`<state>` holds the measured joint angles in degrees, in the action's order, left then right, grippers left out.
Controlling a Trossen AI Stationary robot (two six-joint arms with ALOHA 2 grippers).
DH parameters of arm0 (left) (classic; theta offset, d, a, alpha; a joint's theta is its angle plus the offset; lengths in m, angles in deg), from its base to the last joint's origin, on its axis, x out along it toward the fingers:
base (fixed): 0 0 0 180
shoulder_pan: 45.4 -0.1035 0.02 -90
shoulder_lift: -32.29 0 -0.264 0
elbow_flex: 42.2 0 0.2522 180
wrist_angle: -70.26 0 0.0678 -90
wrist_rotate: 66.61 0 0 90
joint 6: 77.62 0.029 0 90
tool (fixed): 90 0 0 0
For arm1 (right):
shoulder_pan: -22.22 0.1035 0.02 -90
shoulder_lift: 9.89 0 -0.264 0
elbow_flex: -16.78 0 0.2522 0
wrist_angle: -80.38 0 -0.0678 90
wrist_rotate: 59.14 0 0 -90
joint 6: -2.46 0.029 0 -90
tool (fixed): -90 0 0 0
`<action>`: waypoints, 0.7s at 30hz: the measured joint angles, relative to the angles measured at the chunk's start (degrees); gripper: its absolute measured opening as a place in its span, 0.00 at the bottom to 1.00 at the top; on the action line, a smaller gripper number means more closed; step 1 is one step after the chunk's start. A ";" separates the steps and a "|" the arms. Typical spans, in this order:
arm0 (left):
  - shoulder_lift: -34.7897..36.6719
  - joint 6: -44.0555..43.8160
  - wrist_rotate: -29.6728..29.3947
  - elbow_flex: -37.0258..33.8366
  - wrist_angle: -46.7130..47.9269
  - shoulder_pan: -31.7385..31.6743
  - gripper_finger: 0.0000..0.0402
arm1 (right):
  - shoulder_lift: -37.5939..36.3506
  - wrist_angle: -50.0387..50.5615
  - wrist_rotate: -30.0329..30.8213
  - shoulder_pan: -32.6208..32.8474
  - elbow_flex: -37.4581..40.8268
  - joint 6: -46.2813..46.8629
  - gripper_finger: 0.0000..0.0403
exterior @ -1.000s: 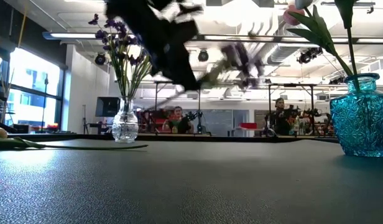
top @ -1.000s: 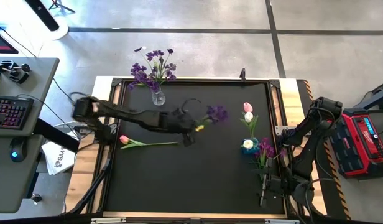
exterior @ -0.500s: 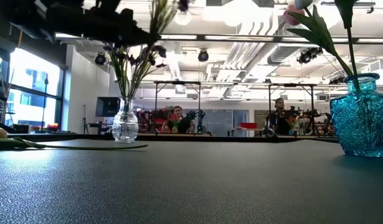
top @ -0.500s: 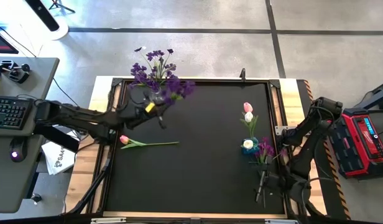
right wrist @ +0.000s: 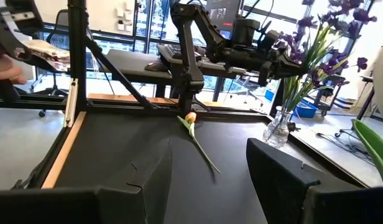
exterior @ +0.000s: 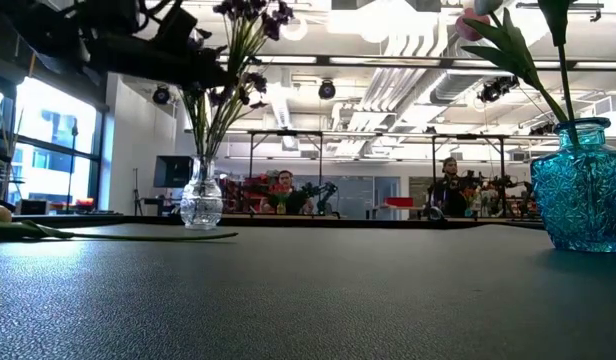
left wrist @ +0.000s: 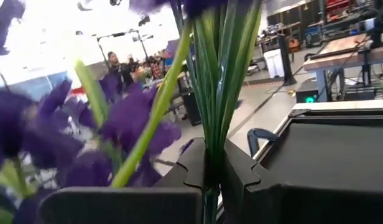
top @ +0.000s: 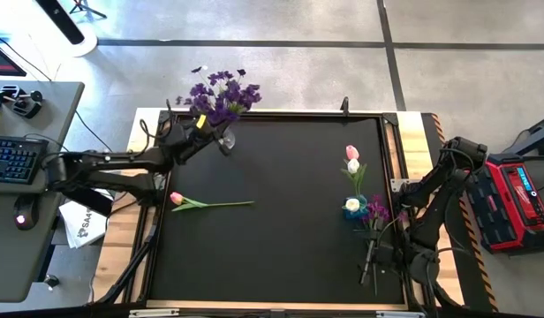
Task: Sort flowers into vase by color
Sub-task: Put the violet flowers into the transparent white vase
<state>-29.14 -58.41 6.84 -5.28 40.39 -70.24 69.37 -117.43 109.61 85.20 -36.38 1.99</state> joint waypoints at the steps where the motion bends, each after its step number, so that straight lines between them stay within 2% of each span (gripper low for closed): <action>1: -0.55 -0.74 0.06 0.00 -0.04 -0.61 0.02 | 0.00 -0.03 -0.06 0.00 0.00 0.00 0.48; 11: -5.31 0.64 -0.46 0.00 0.08 -1.62 0.01 | -0.02 -0.07 -0.37 0.00 0.00 0.00 0.48; 21: -5.42 1.86 -0.71 0.00 -0.51 -1.84 0.01 | -0.04 -0.07 -1.24 0.00 0.00 0.00 0.48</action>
<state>-34.56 -56.54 6.13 -5.28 39.88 -72.08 69.33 -117.50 108.38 85.20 -36.38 1.99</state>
